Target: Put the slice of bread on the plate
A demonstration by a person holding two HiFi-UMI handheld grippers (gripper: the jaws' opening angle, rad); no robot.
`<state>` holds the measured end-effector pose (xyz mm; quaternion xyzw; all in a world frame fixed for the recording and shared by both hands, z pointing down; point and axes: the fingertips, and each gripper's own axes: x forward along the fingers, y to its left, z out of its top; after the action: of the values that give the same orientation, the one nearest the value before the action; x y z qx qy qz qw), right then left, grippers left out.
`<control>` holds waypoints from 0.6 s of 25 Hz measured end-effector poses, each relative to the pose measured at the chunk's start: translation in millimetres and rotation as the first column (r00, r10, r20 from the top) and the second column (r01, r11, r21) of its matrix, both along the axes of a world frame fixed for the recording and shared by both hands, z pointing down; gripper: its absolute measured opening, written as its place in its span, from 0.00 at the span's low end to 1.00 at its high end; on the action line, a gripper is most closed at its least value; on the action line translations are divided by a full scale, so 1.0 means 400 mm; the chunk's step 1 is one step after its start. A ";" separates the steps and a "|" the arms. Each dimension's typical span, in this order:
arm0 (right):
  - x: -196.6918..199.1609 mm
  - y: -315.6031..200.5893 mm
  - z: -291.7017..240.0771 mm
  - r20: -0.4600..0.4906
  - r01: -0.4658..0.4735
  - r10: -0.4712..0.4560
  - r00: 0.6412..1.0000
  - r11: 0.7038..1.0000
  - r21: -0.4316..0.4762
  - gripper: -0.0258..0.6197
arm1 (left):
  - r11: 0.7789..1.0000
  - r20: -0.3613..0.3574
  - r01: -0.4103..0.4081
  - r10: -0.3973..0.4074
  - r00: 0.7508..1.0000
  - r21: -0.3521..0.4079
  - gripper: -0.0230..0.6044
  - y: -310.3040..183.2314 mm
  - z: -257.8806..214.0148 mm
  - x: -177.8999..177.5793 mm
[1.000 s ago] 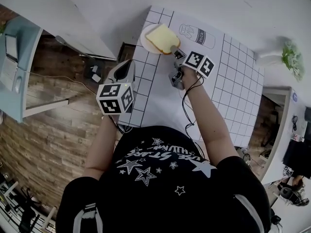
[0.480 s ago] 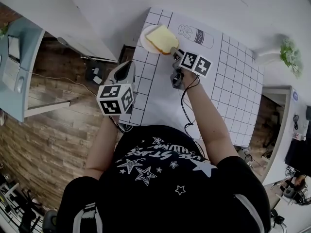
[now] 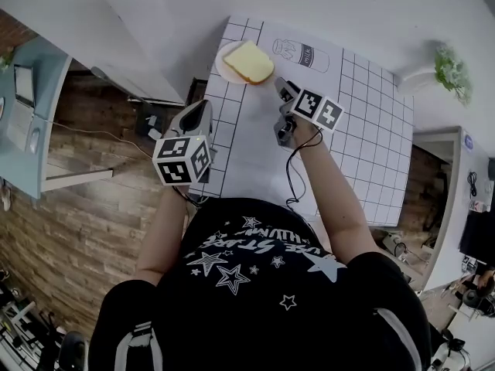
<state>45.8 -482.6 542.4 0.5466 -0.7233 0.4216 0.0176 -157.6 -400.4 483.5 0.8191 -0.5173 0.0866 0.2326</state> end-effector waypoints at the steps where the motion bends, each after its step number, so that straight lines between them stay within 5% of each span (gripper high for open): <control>1: 0.006 0.009 -0.008 0.005 -0.003 0.003 1.000 1.000 0.008 0.27 | 1.000 0.002 -0.003 0.003 1.000 0.005 0.05 0.006 -0.006 0.005; 15: 0.076 0.218 -0.128 0.053 0.061 -0.066 0.996 0.993 0.101 0.09 | 0.994 0.018 -0.092 0.091 0.996 0.062 0.05 0.148 -0.071 0.152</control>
<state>76.1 -395.2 491.3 0.5116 -0.7606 0.3995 -0.0165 -97.0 -341.2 455.2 0.8483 -0.4833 0.0870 0.1984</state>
